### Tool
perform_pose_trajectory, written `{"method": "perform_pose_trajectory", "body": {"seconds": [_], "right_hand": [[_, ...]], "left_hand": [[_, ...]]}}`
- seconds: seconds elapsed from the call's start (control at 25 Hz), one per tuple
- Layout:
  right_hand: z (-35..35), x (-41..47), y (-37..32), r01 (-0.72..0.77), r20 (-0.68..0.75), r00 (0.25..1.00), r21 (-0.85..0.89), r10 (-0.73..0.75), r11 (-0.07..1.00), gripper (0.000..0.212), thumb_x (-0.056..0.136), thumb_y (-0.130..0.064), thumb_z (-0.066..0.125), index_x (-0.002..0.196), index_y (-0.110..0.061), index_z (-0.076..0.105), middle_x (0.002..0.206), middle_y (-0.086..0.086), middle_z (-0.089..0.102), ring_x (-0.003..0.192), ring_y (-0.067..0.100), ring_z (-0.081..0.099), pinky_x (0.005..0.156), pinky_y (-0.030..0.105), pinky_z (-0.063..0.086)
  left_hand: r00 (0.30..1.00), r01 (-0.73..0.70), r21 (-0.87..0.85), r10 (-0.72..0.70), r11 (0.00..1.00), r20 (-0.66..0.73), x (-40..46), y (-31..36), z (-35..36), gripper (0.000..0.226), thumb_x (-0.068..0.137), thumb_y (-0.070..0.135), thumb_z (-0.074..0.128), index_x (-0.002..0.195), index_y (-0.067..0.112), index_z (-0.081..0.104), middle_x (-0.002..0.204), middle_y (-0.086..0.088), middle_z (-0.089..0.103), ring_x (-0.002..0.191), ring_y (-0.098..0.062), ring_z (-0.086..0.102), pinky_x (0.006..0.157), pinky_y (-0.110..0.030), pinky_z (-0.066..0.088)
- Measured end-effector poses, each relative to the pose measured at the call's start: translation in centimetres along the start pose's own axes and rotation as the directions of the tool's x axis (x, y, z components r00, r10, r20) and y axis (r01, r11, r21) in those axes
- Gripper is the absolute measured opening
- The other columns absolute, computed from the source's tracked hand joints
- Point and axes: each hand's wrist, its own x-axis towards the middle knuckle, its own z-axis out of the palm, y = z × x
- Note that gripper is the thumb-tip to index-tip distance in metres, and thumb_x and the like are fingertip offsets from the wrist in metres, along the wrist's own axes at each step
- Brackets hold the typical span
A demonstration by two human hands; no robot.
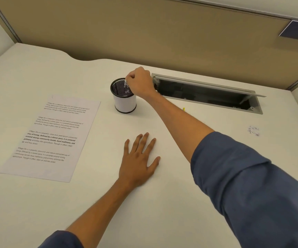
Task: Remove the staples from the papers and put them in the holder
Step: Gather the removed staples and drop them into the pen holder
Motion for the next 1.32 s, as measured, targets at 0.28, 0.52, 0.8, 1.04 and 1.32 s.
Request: {"method": "perform_pose_trajectory", "body": {"seconds": [0.28,0.52,0.8,1.04,1.32], "right_hand": [[-0.2,0.9,-0.7,0.188,0.069,0.982,-0.374,-0.175,0.908,0.022,0.079,-0.005,0.058,0.092,-0.016,0.071,0.1,0.004,0.069,0.091,0.025,0.062,0.072,0.032,0.05],[-0.3,1.1,-1.1,0.203,0.109,0.979,-0.411,-0.173,0.889,0.013,0.08,-0.017,0.064,0.091,-0.016,0.07,0.098,0.004,0.068,0.089,0.024,0.062,0.066,0.027,0.041],[-0.7,0.6,-1.1,0.284,0.173,0.959,-0.5,-0.226,0.819,0.033,0.082,-0.007,0.055,0.109,-0.021,0.067,0.112,0.004,0.064,0.1,0.026,0.06,0.071,0.029,0.038],[-0.6,0.5,-0.3,0.236,0.158,0.969,-0.357,-0.191,0.904,0.035,0.075,-0.002,0.057,0.104,-0.018,0.069,0.099,-0.001,0.067,0.09,0.02,0.061,0.07,0.029,0.046],[-1.1,-0.3,0.1,0.272,0.182,0.955,-0.216,-0.235,0.938,0.033,0.076,-0.008,0.058,0.106,-0.017,0.07,0.102,0.0,0.068,0.09,0.017,0.063,0.077,0.03,0.051]], "left_hand": [[1.0,0.002,-0.012,-0.002,1.0,0.003,0.0,0.0,0.0,0.065,0.096,0.061,0.02,0.155,0.032,0.014,0.164,0.005,0.006,0.151,-0.016,0.003,0.121,-0.049,0.0],[1.0,-0.001,-0.02,0.001,1.0,-0.006,0.1,-0.1,0.2,0.065,0.097,0.06,0.023,0.154,0.031,0.016,0.164,0.004,0.009,0.151,-0.017,0.005,0.121,-0.05,0.002],[1.0,-0.001,-0.013,0.001,1.0,-0.002,0.0,0.0,0.1,0.065,0.097,0.06,0.021,0.154,0.032,0.015,0.164,0.005,0.006,0.151,-0.016,0.003,0.121,-0.049,0.0],[1.0,-0.003,-0.005,0.003,1.0,-0.006,0.0,0.0,0.2,0.064,0.097,0.06,0.022,0.154,0.032,0.016,0.164,0.004,0.008,0.151,-0.016,0.005,0.121,-0.049,0.0],[1.0,-0.003,-0.001,0.003,1.0,-0.009,0.0,0.0,0.1,0.064,0.097,0.06,0.023,0.154,0.032,0.017,0.164,0.005,0.009,0.151,-0.016,0.006,0.121,-0.049,0.001]]}}
